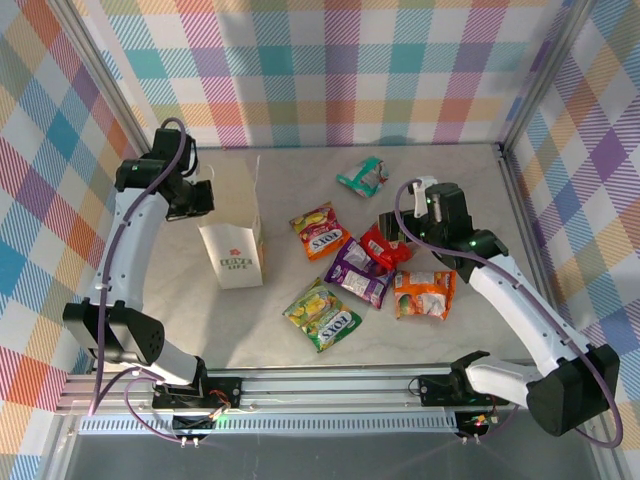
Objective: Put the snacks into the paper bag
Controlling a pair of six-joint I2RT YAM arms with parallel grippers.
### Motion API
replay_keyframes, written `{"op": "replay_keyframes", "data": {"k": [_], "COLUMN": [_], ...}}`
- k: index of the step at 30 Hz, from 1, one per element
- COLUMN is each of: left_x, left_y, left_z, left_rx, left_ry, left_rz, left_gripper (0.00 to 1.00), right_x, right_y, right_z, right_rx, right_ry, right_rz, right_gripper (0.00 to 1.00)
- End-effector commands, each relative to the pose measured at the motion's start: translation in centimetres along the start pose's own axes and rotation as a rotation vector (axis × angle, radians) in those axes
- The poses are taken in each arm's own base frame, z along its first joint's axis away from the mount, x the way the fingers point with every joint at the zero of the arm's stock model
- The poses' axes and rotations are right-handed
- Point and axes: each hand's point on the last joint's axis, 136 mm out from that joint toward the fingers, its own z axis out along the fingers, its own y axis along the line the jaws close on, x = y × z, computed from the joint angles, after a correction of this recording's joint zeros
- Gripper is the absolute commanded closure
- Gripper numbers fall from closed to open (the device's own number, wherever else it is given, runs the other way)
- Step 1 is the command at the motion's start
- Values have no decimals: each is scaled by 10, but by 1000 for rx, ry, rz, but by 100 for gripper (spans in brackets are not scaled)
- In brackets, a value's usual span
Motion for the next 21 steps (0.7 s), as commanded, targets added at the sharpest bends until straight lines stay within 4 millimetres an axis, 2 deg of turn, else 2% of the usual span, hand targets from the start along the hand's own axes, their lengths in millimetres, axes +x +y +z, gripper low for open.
{"op": "replay_keyframes", "data": {"k": [1,7,16,21], "left_x": [1,0,8,11], "left_y": [-10,-15,-20,-18], "left_z": [2,0,17,21], "left_rx": [73,99,92,73], "left_ry": [9,8,34,43], "left_rz": [-11,22,75,90], "left_gripper": [100,100,98,90], "right_x": [0,-1,-3,-2], "right_y": [2,5,7,8], "right_z": [-4,2,7,9], "right_rx": [0,-19,-24,-29], "right_ry": [-7,-4,4,10], "right_rz": [-25,-13,-17,-13], "right_gripper": [1,1,1,1]}}
